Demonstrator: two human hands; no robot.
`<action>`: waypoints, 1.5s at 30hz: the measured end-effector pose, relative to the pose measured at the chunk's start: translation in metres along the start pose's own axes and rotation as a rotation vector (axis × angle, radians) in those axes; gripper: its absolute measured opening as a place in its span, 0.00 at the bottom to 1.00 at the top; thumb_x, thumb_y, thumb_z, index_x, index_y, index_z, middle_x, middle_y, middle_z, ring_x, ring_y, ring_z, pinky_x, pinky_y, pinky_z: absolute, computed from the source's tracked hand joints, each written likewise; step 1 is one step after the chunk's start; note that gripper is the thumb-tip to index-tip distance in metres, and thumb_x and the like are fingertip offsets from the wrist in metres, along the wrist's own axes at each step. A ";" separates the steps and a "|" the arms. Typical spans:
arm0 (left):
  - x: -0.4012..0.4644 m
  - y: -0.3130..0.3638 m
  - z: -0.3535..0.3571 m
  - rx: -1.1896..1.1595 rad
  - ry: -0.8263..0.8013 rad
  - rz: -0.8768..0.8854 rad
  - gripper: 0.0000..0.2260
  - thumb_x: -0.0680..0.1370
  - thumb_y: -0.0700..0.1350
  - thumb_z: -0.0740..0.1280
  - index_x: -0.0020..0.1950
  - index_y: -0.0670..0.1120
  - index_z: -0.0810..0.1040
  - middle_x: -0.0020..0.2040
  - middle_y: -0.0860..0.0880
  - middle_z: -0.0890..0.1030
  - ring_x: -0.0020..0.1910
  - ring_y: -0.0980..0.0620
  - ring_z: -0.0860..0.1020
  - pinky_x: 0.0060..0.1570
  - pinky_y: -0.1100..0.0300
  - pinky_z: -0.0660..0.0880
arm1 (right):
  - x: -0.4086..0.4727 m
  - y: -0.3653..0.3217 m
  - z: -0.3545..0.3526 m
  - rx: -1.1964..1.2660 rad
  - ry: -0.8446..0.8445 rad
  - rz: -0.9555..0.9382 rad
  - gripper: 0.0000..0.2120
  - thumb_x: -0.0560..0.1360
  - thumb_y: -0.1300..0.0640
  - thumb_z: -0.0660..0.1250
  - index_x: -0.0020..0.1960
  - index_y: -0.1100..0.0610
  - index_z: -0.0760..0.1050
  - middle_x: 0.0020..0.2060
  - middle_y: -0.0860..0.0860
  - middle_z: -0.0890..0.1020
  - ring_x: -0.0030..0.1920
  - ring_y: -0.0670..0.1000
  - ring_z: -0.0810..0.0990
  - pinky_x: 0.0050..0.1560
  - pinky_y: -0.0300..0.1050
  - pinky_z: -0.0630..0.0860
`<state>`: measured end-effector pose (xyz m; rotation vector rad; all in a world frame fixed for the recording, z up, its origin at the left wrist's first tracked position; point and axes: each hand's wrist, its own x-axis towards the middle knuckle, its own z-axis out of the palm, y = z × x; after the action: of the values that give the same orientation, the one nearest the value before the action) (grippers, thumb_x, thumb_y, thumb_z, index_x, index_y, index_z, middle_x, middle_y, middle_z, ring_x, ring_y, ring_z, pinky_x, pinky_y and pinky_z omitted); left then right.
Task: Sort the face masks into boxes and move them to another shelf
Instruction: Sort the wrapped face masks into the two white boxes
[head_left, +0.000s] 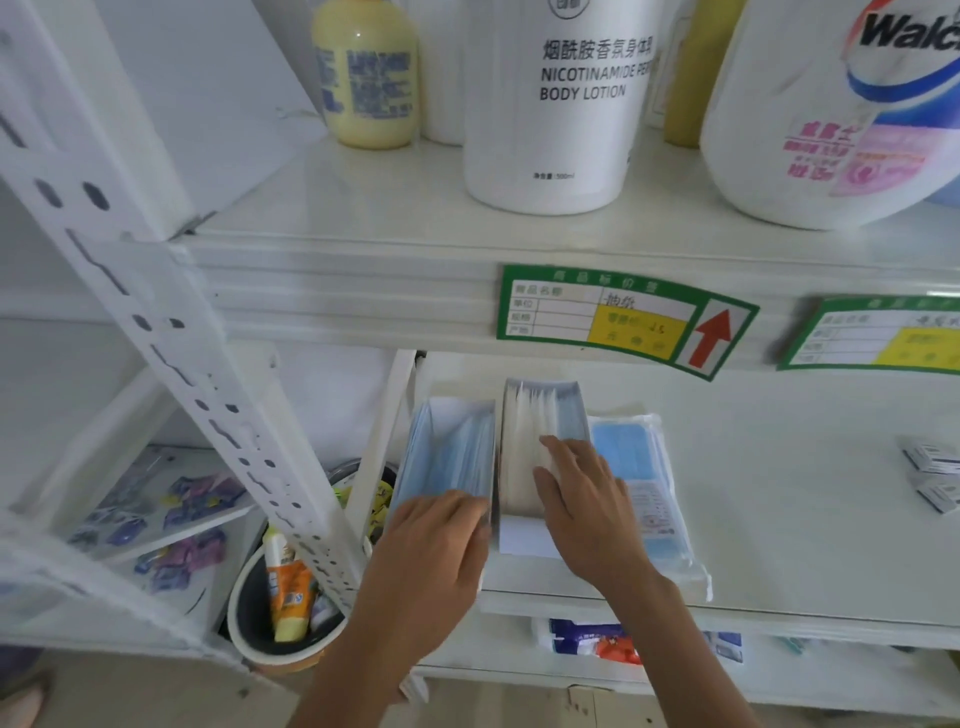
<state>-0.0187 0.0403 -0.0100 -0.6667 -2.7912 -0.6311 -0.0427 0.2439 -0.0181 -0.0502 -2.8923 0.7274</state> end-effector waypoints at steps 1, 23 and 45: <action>-0.004 -0.004 -0.002 0.026 -0.044 -0.002 0.14 0.83 0.53 0.54 0.61 0.54 0.77 0.54 0.57 0.82 0.52 0.54 0.79 0.60 0.56 0.73 | -0.003 -0.005 0.002 -0.064 0.075 -0.001 0.18 0.83 0.47 0.55 0.71 0.49 0.68 0.66 0.49 0.73 0.63 0.53 0.72 0.63 0.55 0.70; 0.037 -0.015 0.005 0.246 -0.295 -0.169 0.19 0.77 0.61 0.63 0.67 0.62 0.75 0.59 0.53 0.73 0.58 0.49 0.74 0.60 0.48 0.67 | -0.036 -0.053 0.044 -0.111 0.427 -0.075 0.11 0.68 0.61 0.75 0.44 0.46 0.79 0.41 0.42 0.83 0.50 0.51 0.76 0.50 0.48 0.59; 0.041 -0.005 0.007 0.071 0.032 -0.070 0.23 0.72 0.43 0.72 0.67 0.54 0.77 0.68 0.49 0.75 0.66 0.44 0.74 0.66 0.39 0.70 | -0.018 -0.027 0.001 -0.239 0.128 0.089 0.21 0.70 0.66 0.68 0.59 0.49 0.80 0.51 0.45 0.86 0.57 0.54 0.77 0.57 0.54 0.65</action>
<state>-0.0572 0.0552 -0.0059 -0.5434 -2.8031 -0.5476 -0.0251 0.2182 -0.0089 -0.2451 -2.8508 0.3730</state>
